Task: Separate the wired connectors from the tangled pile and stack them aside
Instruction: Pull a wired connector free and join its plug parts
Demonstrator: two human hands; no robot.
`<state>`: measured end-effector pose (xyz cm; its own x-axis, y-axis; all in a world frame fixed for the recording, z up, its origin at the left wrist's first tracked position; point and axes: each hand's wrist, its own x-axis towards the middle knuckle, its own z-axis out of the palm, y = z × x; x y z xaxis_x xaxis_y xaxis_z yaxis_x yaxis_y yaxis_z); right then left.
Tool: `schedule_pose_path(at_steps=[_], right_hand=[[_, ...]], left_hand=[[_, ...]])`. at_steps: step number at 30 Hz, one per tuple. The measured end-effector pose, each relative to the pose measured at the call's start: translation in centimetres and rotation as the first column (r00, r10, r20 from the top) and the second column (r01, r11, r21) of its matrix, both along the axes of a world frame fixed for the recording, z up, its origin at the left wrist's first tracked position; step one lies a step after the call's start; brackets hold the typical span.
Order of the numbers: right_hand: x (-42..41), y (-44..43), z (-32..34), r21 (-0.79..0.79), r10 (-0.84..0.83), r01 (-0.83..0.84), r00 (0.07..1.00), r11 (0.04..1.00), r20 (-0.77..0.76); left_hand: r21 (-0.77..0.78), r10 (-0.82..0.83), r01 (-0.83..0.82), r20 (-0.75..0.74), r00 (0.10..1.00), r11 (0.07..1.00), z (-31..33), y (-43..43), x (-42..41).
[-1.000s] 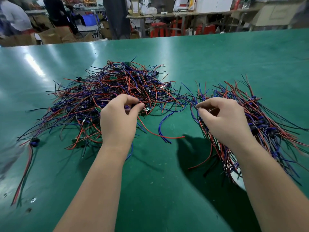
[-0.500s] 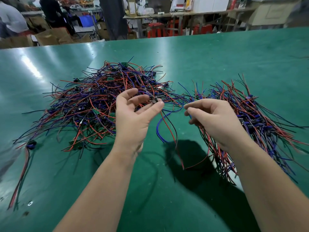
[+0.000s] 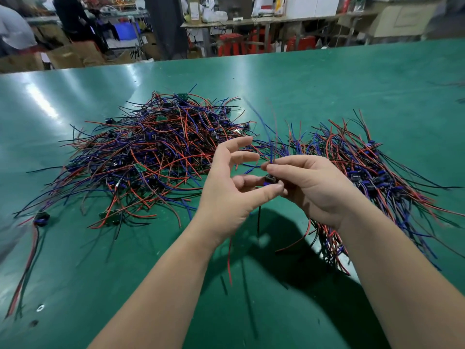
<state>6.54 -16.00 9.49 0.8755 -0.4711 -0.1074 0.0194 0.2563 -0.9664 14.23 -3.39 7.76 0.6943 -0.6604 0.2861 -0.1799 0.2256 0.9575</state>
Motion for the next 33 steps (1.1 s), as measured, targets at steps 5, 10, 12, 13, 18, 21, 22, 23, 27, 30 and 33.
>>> schedule_pose_path(at_steps=[5,10,12,13,18,21,22,23,27,30,33], right_hand=[[-0.1,-0.6,-0.2,-0.022,0.006,-0.006,1.0,1.0,-0.005],[-0.1,-0.7,-0.3,-0.059,-0.036,0.034,0.999,0.998,-0.032],[-0.3,-1.2,0.0,-0.045,-0.113,0.113,0.993,0.993,-0.011],[-0.4,-1.6,0.2,-0.02,-0.166,0.166,0.986,0.986,0.006],[-1.4,-3.9,1.0,0.135,-0.434,0.424,0.899,0.895,0.055],[-1.7,-4.7,0.9,0.307,-0.554,0.499,0.824,0.81,0.121],[-1.8,-5.0,0.9,0.354,-0.589,0.514,0.795,0.781,0.147],[-1.9,-5.4,1.0,0.38,-0.615,0.527,0.772,0.761,0.161],[-1.7,-5.3,0.8,0.291,-0.489,0.445,0.866,0.847,0.098],[-1.4,-4.0,0.4,0.083,-0.155,0.154,0.988,0.985,0.005],[-1.5,-3.0,0.0,-0.147,0.142,-0.157,0.984,0.977,-0.103]], left_hand=[[0.102,-0.053,0.103,-0.407,0.912,0.99,0.2,-0.4,-0.1],[0.155,-0.138,0.223,-0.428,0.893,0.962,0.4,-0.1,-0.2],[0.203,-0.164,0.265,-0.409,0.898,0.943,0.5,0.1,-0.1],[0.236,-0.191,0.304,-0.405,0.894,0.923,0.5,0.3,-0.2],[0.332,-0.417,0.553,-0.4,0.816,0.764,0.4,0.6,-1.3],[0.334,-0.491,0.608,-0.374,0.787,0.72,0.5,0.9,-1.6],[0.308,-0.499,0.612,-0.375,0.782,0.728,0.7,0.9,-1.5],[0.258,-0.491,0.605,-0.392,0.778,0.753,0.9,0.9,-1.4],[-0.065,-0.416,0.453,-0.526,0.742,0.889,1.6,0.2,-0.6],[-0.267,-0.398,0.296,-0.597,0.696,0.917,1.8,0.2,0.2],[-0.357,-0.362,0.144,-0.679,0.639,0.923,2.0,0.4,0.5]])
